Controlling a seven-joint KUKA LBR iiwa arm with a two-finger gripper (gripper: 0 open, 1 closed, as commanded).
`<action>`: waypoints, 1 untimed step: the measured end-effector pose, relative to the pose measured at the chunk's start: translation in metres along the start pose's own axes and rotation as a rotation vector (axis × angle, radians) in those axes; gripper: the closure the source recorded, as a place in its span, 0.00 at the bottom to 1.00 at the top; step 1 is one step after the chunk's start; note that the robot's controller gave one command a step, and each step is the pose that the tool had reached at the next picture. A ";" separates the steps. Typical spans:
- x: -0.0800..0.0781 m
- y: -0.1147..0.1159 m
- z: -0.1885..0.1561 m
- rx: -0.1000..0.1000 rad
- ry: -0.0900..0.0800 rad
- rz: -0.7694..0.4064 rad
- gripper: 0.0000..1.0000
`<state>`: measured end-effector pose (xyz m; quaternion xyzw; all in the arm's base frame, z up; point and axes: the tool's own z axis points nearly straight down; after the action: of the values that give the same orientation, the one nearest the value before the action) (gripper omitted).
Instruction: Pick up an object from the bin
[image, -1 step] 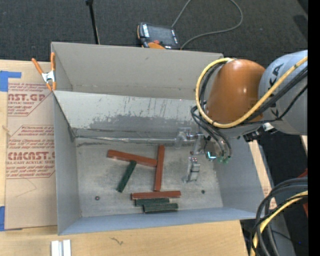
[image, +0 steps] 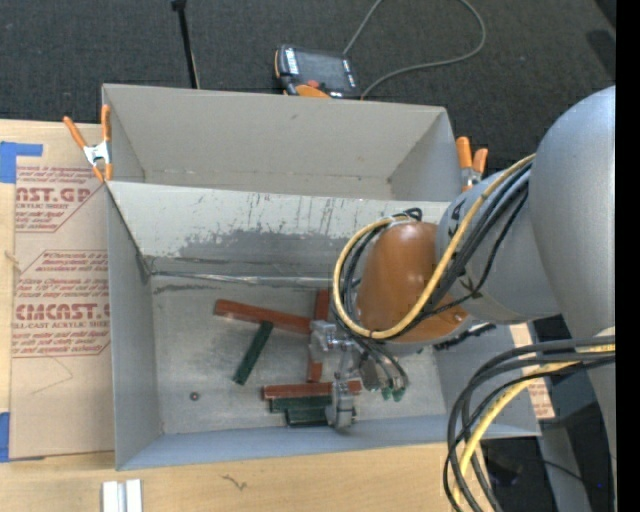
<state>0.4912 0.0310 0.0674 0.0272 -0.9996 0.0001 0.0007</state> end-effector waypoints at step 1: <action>-0.005 0.000 -0.008 0.000 -0.010 0.000 1.00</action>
Offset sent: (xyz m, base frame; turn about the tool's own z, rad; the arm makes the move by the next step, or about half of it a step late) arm 0.0000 0.0000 0.0000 0.0000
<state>0.4958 0.0311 0.0755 0.0270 -0.9996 -0.0003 -0.0040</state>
